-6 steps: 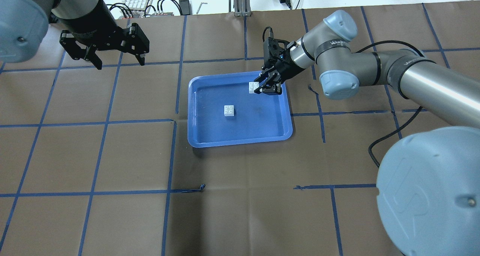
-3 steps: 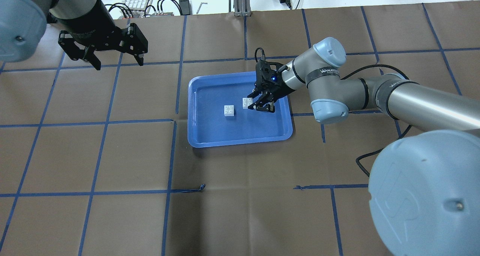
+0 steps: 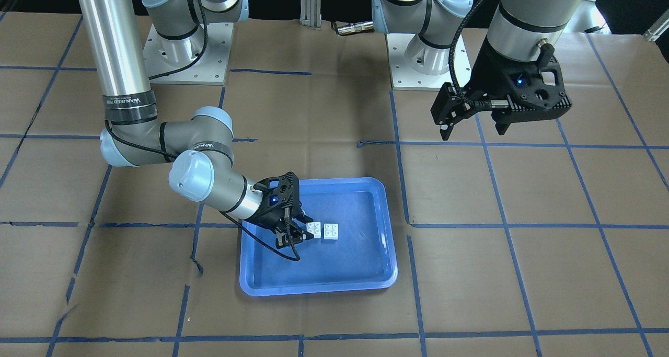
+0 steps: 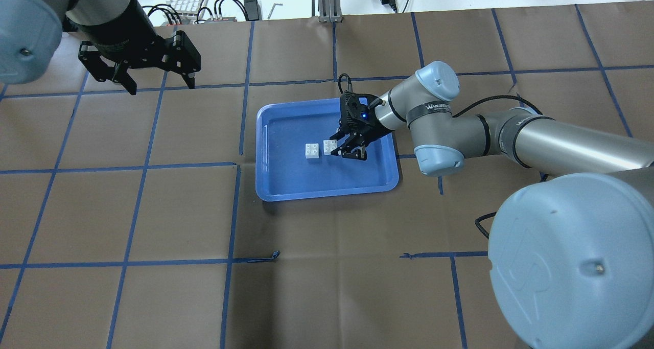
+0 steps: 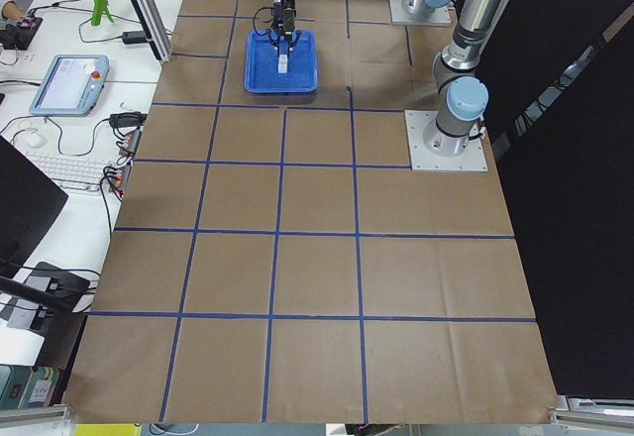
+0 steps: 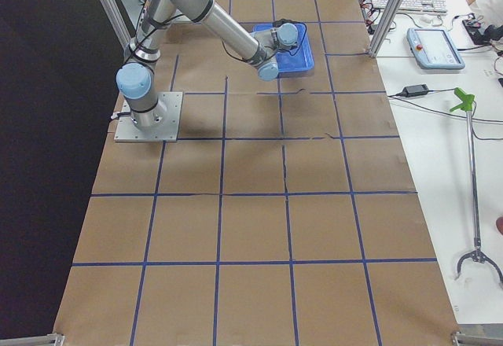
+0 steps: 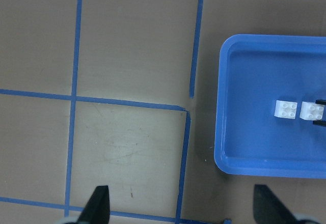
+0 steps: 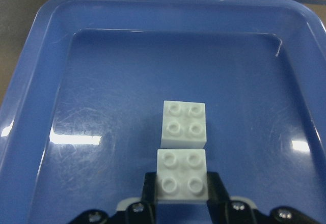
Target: Assemble white blocks and place on blue tray
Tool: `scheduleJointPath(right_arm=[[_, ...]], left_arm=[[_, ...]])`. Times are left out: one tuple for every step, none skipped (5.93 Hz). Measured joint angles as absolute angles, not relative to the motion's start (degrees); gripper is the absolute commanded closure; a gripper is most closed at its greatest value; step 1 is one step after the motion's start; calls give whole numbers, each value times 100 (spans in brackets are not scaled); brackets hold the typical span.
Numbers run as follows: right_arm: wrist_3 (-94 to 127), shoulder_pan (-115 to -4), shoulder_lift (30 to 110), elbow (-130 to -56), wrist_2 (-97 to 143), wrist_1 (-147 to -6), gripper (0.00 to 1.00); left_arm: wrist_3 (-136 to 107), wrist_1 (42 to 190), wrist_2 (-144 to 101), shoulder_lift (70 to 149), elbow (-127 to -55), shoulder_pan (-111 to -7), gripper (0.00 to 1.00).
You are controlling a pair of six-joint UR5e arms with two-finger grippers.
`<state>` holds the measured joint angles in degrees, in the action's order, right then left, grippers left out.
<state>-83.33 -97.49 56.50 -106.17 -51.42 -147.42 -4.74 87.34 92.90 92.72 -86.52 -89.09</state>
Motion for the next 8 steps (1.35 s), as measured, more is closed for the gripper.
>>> scheduleJointPath(right_arm=[[-8245, -9760, 5627, -10615, -5139, -14781, 70], [-8171, -9762, 5605, -10605, -5132, -14798, 70], [-8071, -9764, 5589, -10596, -5104, -14851, 70], [-7995, -9764, 5572, -10593, -5071, -14916, 70], [-7963, -9765, 5560, -10594, -5062, -14941, 69], [-7954, -9764, 5557, -10597, -5061, -14945, 69], [-7951, -9765, 5555, -10602, -5062, -14943, 68], [-7947, -9765, 5555, -10609, -5062, -14939, 67]], left_arm=[[-475, 8736, 9290, 9272, -8654, -8911, 1], [-475, 8736, 9287, 9272, -8657, -8910, 1], [-475, 8739, 9286, 9267, -8660, -8908, 1], [-475, 8743, 9289, 9256, -8663, -8910, 1], [-475, 8744, 9290, 9250, -8663, -8912, 1], [-475, 8742, 9290, 9264, -8650, -8912, 1], [-474, 8741, 9290, 9287, -8637, -8919, 1], [-475, 8746, 9293, 9292, -8645, -8934, 1]])
